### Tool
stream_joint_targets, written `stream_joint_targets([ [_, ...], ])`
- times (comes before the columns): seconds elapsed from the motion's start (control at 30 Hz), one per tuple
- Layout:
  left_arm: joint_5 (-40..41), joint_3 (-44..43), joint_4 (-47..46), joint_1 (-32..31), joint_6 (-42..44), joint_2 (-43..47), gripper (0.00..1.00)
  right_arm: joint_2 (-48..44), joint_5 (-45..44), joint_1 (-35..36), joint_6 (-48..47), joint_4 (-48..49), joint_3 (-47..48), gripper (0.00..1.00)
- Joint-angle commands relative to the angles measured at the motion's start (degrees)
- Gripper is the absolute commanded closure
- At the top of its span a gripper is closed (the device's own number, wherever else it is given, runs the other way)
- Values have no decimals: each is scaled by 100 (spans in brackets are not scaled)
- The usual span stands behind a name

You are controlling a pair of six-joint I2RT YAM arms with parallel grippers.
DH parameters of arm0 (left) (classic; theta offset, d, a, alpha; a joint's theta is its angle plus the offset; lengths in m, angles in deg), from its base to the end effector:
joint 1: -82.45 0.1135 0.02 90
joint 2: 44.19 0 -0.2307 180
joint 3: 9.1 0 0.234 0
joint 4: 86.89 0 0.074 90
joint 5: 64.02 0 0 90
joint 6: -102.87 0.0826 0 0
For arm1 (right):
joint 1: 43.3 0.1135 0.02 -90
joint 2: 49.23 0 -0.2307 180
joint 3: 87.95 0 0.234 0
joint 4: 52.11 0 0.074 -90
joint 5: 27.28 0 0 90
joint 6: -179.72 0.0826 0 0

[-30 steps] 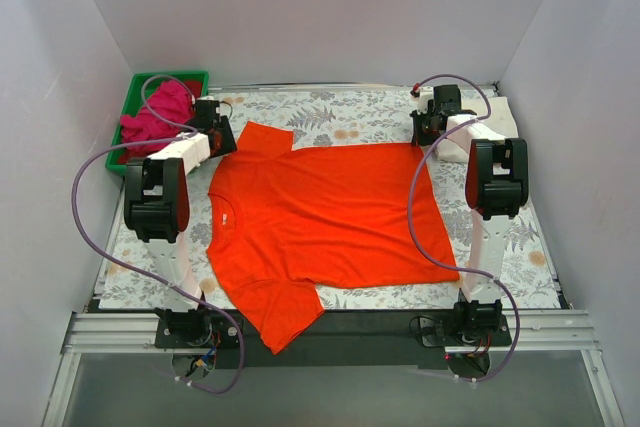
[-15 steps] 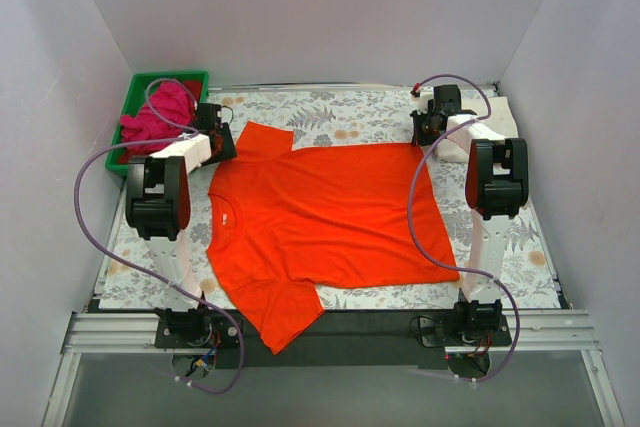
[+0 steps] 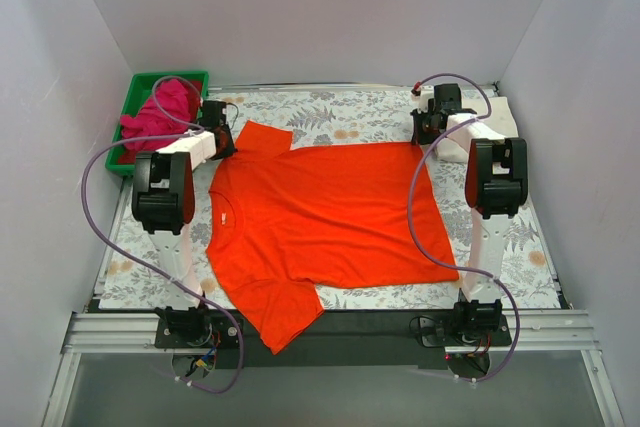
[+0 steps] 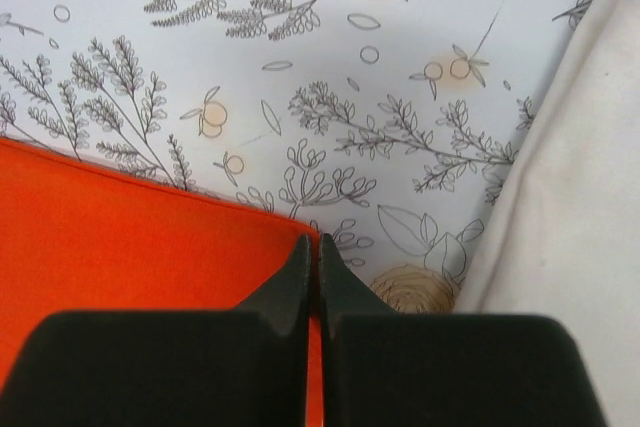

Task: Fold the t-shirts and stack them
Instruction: Fold the tshirt

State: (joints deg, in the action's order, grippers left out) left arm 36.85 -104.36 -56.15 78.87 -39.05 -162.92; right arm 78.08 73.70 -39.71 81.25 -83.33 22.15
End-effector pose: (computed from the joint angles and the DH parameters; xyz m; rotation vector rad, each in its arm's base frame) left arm 0.4364 -0.0117 0.0968 -1.0932 2.2484 -0.1653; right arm 0.4843 0.0461 0.1117 -0.3396 2.3803 0.1919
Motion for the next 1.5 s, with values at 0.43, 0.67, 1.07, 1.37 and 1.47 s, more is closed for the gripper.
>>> stream_joint_targets([
  [0.43,284,-1233,-164,76,341,-941,100,471,-157,-219,179,247,1207,99],
  [0.67,275,-1083,-410,129,349,-800,100,400,-176,-245,74,485,1251,99],
  [1.07,117,-776,-542,138,525,-27,100,-162,141,-263,-120,502,672,99],
  [1.37,73,137,-560,138,499,1043,100,-988,150,-298,-146,502,-145,99],
  [1.47,3,524,-560,138,385,1404,100,-1286,194,-307,-164,494,-435,99],
])
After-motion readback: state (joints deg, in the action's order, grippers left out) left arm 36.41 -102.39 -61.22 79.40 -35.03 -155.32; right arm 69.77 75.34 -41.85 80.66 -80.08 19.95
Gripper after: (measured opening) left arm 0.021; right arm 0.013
